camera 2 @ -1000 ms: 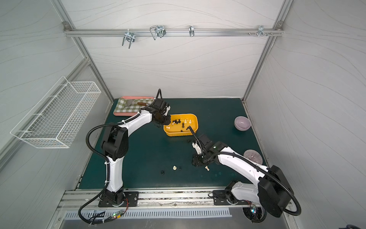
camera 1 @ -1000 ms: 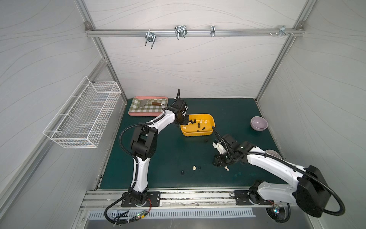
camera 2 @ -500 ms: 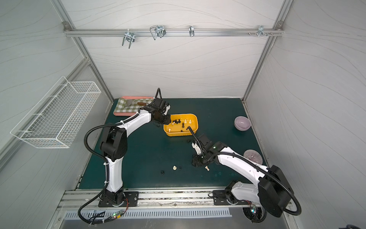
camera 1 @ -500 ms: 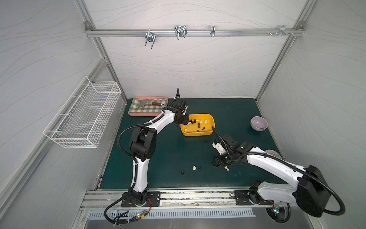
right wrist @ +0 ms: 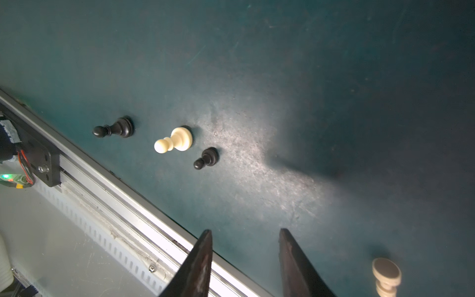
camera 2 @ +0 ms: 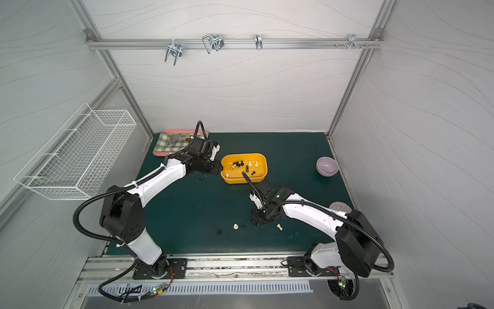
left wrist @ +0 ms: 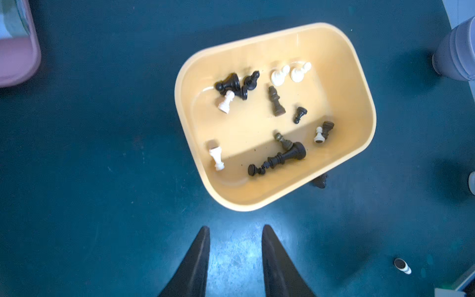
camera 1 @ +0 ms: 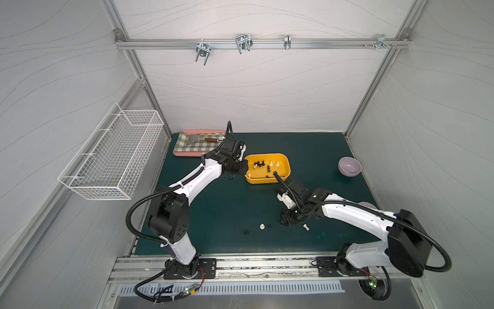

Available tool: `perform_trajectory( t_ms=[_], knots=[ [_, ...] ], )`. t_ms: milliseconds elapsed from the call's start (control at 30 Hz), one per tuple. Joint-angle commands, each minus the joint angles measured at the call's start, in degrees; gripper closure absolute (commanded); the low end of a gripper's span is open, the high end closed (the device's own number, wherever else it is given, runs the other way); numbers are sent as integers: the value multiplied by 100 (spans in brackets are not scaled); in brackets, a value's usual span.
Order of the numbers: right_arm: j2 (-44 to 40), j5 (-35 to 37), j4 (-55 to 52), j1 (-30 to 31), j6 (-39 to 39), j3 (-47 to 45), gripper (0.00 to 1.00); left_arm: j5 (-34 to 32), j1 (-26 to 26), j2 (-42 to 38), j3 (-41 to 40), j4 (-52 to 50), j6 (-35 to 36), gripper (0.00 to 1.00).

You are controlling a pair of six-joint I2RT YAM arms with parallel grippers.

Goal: Put the chess pieces into the storage box
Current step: Place the chess piece in the storage box, then pick up the chess piece at the center of the board.

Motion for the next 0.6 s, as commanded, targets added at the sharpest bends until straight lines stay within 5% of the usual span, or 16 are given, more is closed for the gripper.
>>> perform_trajectory(
  t_ms=[0,567],
  knots=[
    [187,77,13,141,-71,194,56,94,22,-374,-315,225,-140,64],
    [1031,266,-167,911,-206,954,56,9,22,-1633,-1955,525,-700,64]
  ],
)
